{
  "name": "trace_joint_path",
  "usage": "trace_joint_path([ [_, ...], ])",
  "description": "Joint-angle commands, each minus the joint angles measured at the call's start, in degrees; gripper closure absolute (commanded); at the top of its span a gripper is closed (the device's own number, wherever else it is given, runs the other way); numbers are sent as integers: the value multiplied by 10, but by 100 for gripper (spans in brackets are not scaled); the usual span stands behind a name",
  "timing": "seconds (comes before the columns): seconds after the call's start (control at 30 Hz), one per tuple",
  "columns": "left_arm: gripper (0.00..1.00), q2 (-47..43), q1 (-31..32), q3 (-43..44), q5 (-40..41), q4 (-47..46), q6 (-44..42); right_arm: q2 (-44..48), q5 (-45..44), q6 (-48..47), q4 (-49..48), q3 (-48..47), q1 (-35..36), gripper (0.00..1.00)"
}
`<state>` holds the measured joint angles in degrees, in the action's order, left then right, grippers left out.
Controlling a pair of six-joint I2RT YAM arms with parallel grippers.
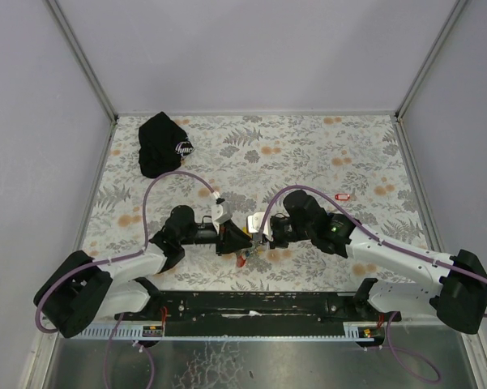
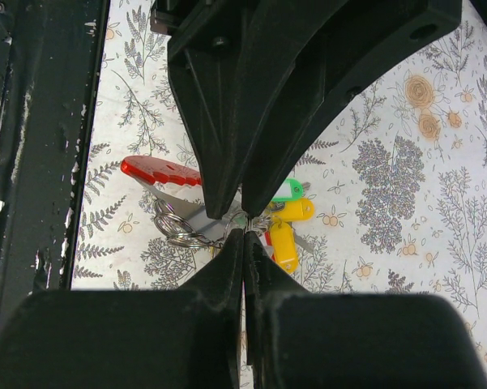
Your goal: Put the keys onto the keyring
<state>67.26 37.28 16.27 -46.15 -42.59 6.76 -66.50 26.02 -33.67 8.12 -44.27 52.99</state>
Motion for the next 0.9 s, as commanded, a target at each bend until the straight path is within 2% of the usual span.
trace_joint_path([
  [0.0, 79, 15, -3, 24, -25, -7, -13, 0, 6, -6, -15, -19, 5, 100],
  [0.43, 90, 31, -1, 35, -42, -26, -2, 1, 13, -3, -19, -15, 6, 100],
  [0.57, 100, 25, -1, 30, -46, -40, 10, 1, 14, 0, -19, -14, 6, 100],
  [0.67, 100, 15, -1, 21, -24, -42, 21, 3, 10, 3, -20, -12, 6, 100],
  [0.87, 100, -39, -1, 0, 116, -21, 55, 24, 2, 27, -35, 10, 6, 100],
])
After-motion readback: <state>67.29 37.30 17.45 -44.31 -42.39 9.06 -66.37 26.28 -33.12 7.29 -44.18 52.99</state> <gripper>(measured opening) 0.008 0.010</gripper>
